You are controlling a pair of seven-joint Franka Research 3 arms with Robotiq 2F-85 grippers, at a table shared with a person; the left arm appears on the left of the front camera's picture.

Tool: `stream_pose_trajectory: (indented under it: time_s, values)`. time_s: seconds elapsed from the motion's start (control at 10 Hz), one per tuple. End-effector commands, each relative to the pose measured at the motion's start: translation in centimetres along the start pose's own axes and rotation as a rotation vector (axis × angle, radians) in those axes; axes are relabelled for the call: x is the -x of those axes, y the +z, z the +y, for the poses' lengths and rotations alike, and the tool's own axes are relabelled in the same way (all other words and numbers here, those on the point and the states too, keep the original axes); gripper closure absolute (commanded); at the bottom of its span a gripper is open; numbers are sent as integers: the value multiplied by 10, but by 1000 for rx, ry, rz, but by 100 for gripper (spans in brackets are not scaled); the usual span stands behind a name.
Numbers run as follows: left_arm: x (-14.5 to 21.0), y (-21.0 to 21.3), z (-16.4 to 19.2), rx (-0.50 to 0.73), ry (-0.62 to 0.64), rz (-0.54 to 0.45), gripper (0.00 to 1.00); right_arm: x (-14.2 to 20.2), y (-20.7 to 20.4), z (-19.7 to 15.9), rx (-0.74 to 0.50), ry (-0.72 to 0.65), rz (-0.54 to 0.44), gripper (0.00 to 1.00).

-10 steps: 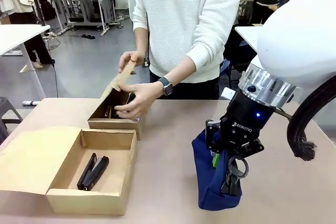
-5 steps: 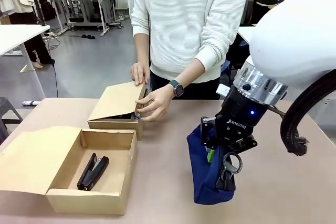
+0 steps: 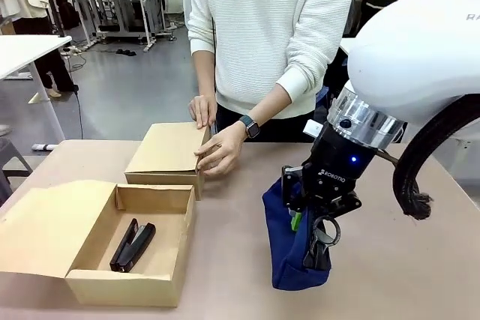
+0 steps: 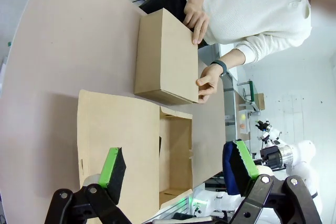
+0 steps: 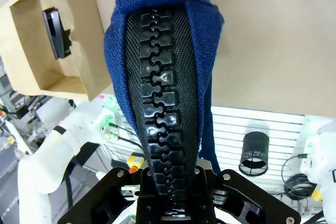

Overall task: Place items inside the box.
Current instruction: Pick up a Pencil pouch or Stapler and place it inside the Mailer Box closest to the robot.

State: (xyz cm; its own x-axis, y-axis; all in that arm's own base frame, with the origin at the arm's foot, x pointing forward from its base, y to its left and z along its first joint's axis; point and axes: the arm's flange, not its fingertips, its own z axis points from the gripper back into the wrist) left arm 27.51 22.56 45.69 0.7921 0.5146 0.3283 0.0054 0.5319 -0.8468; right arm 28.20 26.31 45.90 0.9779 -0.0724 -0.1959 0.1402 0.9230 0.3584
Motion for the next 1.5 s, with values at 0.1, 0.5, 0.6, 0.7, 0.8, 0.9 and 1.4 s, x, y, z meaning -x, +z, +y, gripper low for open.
stream_pose_trajectory:
  time_s: [0.1, 0.5, 0.6, 0.7, 0.8, 0.9, 1.4]
  values:
    - [0, -1, 0, 23, -16, -12, 0, -1, -1, 5, -36, 10, 5, 93]
    - [0, -1, 0, 23, -16, -12, 0, -2, -1, 4, -37, 17, 10, 93]
    - [0, -1, 0, 23, -16, -12, 0, -2, -1, 4, -36, 16, 9, 93]
    - [0, -1, 0, 23, -16, -12, 0, -2, -1, 4, -33, 15, 10, 93]
    - [0, -1, 0, 23, -16, -12, 0, -2, -1, 5, -27, 18, 11, 93]
    - [0, -1, 0, 23, -16, -12, 0, -2, -1, 5, -25, 16, 12, 93]
    - [0, -1, 0, 23, -16, -12, 0, -2, -1, 5, -21, 11, 11, 93]
